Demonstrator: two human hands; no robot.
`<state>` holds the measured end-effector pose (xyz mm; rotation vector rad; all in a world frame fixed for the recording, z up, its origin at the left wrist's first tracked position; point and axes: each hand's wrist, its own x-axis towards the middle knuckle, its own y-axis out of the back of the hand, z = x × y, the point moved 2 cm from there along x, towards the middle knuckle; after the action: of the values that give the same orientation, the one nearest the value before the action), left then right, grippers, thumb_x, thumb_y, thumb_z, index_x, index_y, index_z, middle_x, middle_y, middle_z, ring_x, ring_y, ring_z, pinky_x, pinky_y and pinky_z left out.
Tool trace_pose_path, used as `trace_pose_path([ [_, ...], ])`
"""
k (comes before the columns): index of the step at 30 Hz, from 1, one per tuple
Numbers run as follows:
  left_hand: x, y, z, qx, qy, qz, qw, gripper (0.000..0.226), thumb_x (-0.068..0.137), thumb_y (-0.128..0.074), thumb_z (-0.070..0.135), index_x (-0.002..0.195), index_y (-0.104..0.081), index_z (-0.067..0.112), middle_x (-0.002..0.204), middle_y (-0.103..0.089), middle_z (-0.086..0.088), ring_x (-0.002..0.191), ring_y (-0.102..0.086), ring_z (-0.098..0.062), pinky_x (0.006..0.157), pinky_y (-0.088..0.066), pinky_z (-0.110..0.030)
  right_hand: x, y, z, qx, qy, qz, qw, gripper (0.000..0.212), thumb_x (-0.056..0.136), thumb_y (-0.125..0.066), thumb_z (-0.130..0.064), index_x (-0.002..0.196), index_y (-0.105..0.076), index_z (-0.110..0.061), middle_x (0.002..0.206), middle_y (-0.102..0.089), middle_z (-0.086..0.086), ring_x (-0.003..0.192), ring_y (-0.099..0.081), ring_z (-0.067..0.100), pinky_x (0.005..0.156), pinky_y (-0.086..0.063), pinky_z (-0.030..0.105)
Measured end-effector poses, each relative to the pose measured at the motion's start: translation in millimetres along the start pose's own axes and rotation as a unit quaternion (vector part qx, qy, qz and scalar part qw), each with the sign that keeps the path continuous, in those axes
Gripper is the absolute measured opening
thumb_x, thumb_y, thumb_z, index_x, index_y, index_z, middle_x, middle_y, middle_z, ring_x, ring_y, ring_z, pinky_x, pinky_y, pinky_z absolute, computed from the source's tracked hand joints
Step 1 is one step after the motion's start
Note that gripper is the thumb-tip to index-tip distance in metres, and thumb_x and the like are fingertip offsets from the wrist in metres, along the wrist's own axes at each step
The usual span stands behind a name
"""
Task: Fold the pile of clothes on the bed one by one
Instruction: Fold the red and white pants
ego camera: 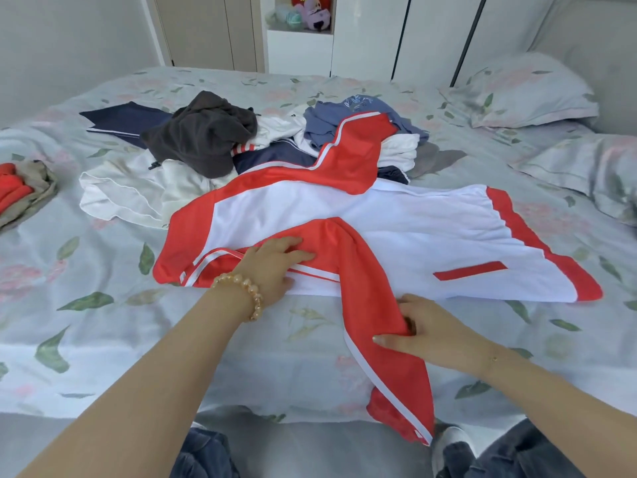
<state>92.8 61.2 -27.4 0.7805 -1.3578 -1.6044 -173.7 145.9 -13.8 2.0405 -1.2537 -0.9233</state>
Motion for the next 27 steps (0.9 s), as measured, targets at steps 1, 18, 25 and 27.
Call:
trace_pose_path([
  [1, 4, -4, -3, -0.007, 0.003, -0.001, 1.000, 0.060, 0.089, -0.056, 0.010, 0.142, -0.043, 0.034, 0.155, -0.027, 0.004, 0.142, -0.025, -0.018, 0.113, -0.028, -0.045, -1, 0, 1, 0.070, -0.009, -0.001, 0.998, 0.010, 0.086, -0.068, -0.042, 0.094, -0.067, -0.038, 0.099, -0.068, -0.013, 0.087, -0.064, -0.006, 0.079, -0.050, 0.012],
  [18, 17, 2, -19, -0.150, 0.110, 0.046, 0.981, 0.038, 0.099, -0.044, 0.006, 0.135, -0.054, 0.014, 0.140, -0.051, -0.009, 0.131, -0.047, -0.028, 0.110, -0.029, -0.025, 88, 184, 14, -0.258, -0.024, 0.171, 0.950, 0.035, 0.087, -0.063, -0.050, 0.073, -0.055, -0.019, 0.076, -0.056, -0.001, 0.082, -0.052, 0.025, 0.070, -0.038, 0.034],
  [25, 21, -9, 12, 0.016, 0.066, 0.000, 0.998, 0.062, 0.092, -0.045, 0.011, 0.149, -0.028, 0.032, 0.161, -0.009, -0.002, 0.148, -0.011, -0.020, 0.119, -0.012, -0.043, 83, 133, 76, -0.196, -0.020, 0.325, 0.925, 0.041, 0.083, -0.068, -0.022, 0.123, -0.062, -0.013, 0.121, -0.060, 0.011, 0.114, -0.053, 0.033, 0.094, -0.043, 0.039],
  [27, 25, -9, 20, 0.036, 0.057, 0.005, 0.998, 0.067, 0.091, -0.044, 0.009, 0.150, -0.024, 0.034, 0.161, -0.002, 0.000, 0.148, -0.005, -0.018, 0.119, -0.007, -0.044, 66, 118, 92, -0.091, -0.021, 0.409, 0.908, 0.030, 0.080, -0.065, -0.010, 0.110, -0.066, -0.009, 0.108, -0.062, 0.012, 0.101, -0.056, 0.030, 0.087, -0.044, 0.034],
])
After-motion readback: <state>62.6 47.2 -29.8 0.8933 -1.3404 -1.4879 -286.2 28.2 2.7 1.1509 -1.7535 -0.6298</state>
